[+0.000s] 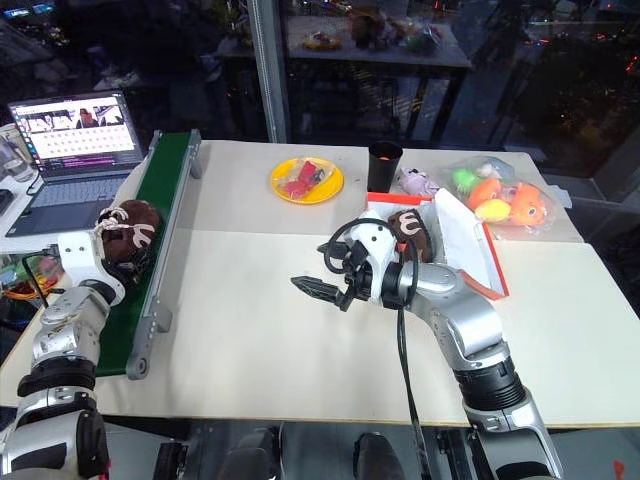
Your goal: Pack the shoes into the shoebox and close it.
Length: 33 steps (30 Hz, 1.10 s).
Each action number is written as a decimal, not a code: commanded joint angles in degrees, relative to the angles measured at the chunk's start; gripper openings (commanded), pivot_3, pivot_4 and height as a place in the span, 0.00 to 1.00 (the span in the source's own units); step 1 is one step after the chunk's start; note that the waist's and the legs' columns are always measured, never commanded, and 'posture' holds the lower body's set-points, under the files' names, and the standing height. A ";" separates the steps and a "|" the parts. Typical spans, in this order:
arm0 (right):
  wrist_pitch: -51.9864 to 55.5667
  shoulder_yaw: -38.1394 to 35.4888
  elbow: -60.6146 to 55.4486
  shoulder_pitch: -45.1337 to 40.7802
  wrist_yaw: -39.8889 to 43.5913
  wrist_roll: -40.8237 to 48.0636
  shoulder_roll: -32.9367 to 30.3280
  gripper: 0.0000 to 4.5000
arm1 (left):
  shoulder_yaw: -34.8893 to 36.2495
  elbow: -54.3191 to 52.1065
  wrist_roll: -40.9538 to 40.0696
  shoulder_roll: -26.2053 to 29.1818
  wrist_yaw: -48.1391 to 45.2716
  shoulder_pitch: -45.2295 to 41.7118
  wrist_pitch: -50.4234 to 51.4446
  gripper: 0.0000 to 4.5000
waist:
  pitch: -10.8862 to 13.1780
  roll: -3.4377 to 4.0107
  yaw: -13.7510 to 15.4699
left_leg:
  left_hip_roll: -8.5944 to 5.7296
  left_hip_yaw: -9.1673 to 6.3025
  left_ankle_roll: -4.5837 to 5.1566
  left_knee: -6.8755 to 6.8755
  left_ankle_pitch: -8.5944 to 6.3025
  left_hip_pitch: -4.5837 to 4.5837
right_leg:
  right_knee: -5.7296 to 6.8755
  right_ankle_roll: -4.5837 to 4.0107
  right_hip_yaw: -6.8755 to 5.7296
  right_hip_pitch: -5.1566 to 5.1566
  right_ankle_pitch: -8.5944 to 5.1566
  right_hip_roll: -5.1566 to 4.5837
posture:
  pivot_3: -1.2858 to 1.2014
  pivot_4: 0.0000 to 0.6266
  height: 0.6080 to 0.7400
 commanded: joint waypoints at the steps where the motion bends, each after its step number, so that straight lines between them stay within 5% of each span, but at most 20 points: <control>1: 0.56 -2.10 -2.16 -1.68 -0.50 1.69 0.15 1.00 | 0.03 -5.41 -0.92 -0.62 1.56 -1.69 1.12 0.55 | 0.00 -0.01 0.24 | 0.00 0.00 0.00 0.00 0.00 0.00 | 0.00 0.00 0.00 0.00 0.00 0.00 | 0.52 0.24 0.97; 5: 3.48 -8.39 -0.10 -5.21 -4.88 8.60 5.84 1.00 | -1.45 -15.88 -3.46 -2.83 1.67 -5.19 4.68 0.55 | 0.17 -0.27 0.27 | 0.01 0.00 0.00 0.02 0.02 -0.08 | -0.03 0.04 -0.01 -0.04 0.05 0.01 | 0.52 0.24 0.97; 14: 18.19 -30.03 14.10 -18.40 -29.79 30.07 19.02 1.00 | -13.26 -39.38 -11.15 -11.13 -2.97 -9.21 20.77 0.55 | 0.23 -0.37 0.17 | 0.03 -0.03 0.30 0.03 0.30 -0.28 | -0.13 -0.18 -0.05 -0.01 0.30 0.00 | 0.52 0.24 0.97; 31: 17.64 -32.75 16.60 -18.09 -39.75 34.92 19.67 1.00 | -20.59 -50.02 -18.10 -18.25 -4.68 -12.06 33.52 0.55 | 0.28 -0.29 -1.57 | 0.03 -0.06 0.42 -0.06 0.37 -0.31 | -0.02 -0.19 0.10 -0.22 0.27 0.10 | 0.52 0.24 0.97; 33: 16.92 -33.22 16.79 -18.41 -40.09 35.30 19.87 0.89 | -20.85 -50.66 -18.60 -18.79 -4.76 -11.66 34.74 0.55 | 0.28 -0.29 -1.58 | 0.02 -0.06 0.43 -0.04 0.37 -0.32 | -0.02 -0.19 0.10 -0.22 0.27 0.10 | 0.52 0.24 0.97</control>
